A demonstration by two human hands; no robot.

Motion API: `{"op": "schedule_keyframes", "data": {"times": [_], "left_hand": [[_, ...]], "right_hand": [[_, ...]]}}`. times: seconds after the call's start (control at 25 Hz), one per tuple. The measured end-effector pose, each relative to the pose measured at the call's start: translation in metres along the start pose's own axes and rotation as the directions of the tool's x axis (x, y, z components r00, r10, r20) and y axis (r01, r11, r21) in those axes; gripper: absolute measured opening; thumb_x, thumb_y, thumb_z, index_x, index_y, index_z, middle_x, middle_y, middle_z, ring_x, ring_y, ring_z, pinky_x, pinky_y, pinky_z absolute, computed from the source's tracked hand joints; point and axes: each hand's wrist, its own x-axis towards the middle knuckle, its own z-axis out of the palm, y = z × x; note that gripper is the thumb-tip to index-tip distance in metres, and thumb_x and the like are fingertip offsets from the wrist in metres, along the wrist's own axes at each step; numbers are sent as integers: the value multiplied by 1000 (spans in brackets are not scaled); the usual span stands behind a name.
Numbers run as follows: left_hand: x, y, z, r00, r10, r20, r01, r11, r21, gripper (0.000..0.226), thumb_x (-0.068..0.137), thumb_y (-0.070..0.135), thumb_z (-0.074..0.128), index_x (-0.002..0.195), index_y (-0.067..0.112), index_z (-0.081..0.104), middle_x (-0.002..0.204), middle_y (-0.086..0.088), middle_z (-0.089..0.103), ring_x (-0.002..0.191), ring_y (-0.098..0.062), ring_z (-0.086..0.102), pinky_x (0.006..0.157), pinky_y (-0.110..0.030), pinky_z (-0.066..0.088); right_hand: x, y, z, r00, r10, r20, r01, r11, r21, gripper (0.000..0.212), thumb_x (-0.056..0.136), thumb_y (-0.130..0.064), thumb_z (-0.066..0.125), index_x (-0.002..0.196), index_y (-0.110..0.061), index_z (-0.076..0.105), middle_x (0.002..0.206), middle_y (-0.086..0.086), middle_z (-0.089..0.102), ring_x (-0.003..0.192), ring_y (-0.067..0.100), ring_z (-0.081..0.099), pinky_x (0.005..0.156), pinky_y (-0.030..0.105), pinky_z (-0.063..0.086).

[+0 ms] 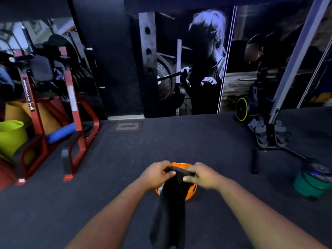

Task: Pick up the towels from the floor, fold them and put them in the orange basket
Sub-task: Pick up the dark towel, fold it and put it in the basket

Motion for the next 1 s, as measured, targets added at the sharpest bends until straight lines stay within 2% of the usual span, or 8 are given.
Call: {"op": "schedule_keyframes", "data": {"times": [0.16,0.28,0.4,0.48,0.68,0.8,0.88,1.0], "left_hand": [[39,-10,-4,987,-83,-139,74,994,-75,14,98,33,63,90,25,56,70,6,59,68,-12,57,69,-37,49],[53,-28,-5,973,-183,-137,178,983,-52,19,100,37,59,96,19,55,87,-2,67,83,-21,64,76,-39,50],[58,-44,-7,969,-238,-63,239,971,10,21,98,46,59,95,26,51,91,1,65,86,-19,63,76,-36,48],[64,-51,-15,971,-230,-59,232,972,32,26,95,50,62,93,26,53,87,5,64,82,-15,62,74,-35,48],[73,-64,-34,982,-122,-147,124,992,7,25,92,38,72,83,24,54,81,6,58,75,-11,55,68,-29,43],[75,-72,-40,965,-178,-191,138,969,-207,28,92,33,73,81,21,51,72,7,54,61,-2,48,58,-21,39],[79,-73,-39,962,-170,-213,113,960,-256,26,93,34,71,82,22,52,71,8,55,60,-1,49,61,-22,40],[88,-69,-41,980,-71,-187,24,970,-244,20,92,42,71,82,28,60,74,8,64,67,1,58,68,-28,47]], "right_hand": [[27,68,8,987,64,148,-47,991,-122,33,86,-61,61,85,-28,60,90,-13,47,98,12,42,91,39,46],[42,93,-3,997,68,-43,-68,997,21,33,85,-61,55,73,-30,56,88,-6,53,91,16,52,83,38,48],[60,99,-16,973,132,-188,-73,954,291,34,94,-31,69,66,-26,51,69,-8,50,67,9,48,68,38,42],[70,94,-24,956,177,-233,-76,919,388,35,96,-25,68,67,-23,49,66,-9,48,65,6,45,65,39,41],[79,72,-40,938,252,-238,-181,942,284,28,97,-37,65,76,-23,52,69,-5,57,67,12,55,70,41,46],[82,52,-55,917,302,-261,-281,953,117,22,97,-49,59,86,-30,54,76,-4,65,74,15,63,69,42,53],[85,34,-60,914,283,-292,-252,958,140,19,96,-53,59,107,-38,57,97,-7,70,95,16,67,81,42,55],[98,1,-60,977,170,-131,-162,984,69,65,86,-63,68,144,-50,41,131,1,66,124,21,60,98,39,52]]}}
